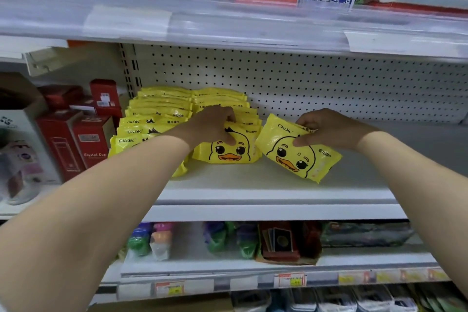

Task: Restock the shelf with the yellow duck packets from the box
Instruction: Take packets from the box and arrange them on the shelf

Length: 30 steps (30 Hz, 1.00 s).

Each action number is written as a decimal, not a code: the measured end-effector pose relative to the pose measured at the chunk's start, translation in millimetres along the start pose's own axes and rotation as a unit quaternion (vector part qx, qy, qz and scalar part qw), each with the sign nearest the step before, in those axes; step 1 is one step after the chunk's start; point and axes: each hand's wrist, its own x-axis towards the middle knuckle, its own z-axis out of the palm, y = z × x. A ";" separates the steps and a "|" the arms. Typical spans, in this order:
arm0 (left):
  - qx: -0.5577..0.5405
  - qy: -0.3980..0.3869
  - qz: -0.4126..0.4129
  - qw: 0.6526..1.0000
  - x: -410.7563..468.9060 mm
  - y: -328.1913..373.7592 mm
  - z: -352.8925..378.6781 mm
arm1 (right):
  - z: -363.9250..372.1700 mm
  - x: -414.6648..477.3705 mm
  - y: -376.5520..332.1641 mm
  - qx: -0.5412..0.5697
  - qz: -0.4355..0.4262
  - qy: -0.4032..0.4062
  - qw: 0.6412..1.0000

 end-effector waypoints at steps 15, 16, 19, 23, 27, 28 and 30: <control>-0.029 0.196 -0.060 0.978 -47.4 -37.4 -45.2 | 61.3 34.9 -82.4 -0.077 -0.093 -0.033 0.992; -0.026 0.203 -0.064 0.977 -54.0 -39.7 -48.3 | 68.8 37.8 -88.2 -0.087 -0.092 -0.036 0.991; -0.027 0.200 -0.091 0.975 -73.8 -43.0 -51.7 | 90.4 45.7 -96.8 -0.118 -0.090 -0.004 0.989; -0.005 0.179 -0.124 0.976 -97.9 -44.6 -49.5 | 114.0 43.7 -100.4 -0.147 -0.092 0.109 0.979; -0.004 0.154 -0.139 0.978 -121.1 -42.5 -46.7 | 127.1 28.0 -110.2 -0.220 -0.070 0.149 0.961; -0.005 0.152 -0.138 0.979 -126.9 -41.2 -45.7 | 127.1 22.0 -113.0 -0.216 -0.058 0.145 0.964; -0.007 0.155 -0.132 0.979 -139.1 -38.2 -44.0 | 125.3 8.6 -118.3 -0.205 -0.040 0.133 0.969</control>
